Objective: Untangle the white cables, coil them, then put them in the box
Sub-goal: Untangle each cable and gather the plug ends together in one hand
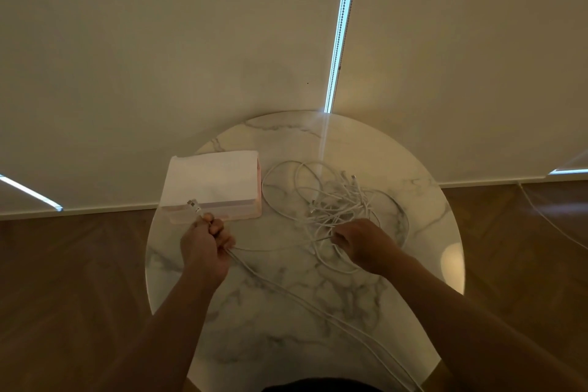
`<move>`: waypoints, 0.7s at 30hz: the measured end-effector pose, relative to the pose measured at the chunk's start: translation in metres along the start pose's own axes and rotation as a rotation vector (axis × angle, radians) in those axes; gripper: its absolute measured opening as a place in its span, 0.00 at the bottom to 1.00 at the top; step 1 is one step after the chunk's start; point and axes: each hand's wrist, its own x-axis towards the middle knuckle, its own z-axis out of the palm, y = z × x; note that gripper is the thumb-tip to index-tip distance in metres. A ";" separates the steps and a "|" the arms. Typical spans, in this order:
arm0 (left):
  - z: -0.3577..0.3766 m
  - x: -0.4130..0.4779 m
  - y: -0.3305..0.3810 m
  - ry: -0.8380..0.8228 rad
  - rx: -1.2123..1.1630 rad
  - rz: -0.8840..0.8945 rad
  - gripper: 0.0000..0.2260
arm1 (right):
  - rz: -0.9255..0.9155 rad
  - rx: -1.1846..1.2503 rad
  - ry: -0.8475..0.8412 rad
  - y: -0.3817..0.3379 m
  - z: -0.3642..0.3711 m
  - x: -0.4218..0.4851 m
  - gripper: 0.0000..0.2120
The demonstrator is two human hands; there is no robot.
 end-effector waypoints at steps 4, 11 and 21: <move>-0.003 -0.010 -0.005 -0.064 0.204 0.086 0.17 | -0.072 -0.065 0.273 -0.005 -0.002 0.000 0.06; -0.002 -0.021 -0.025 -0.249 0.761 0.204 0.17 | 0.406 0.453 0.326 -0.025 0.001 0.000 0.05; -0.006 -0.021 -0.044 -0.324 1.220 0.247 0.19 | 0.976 1.850 0.542 -0.022 -0.028 0.012 0.04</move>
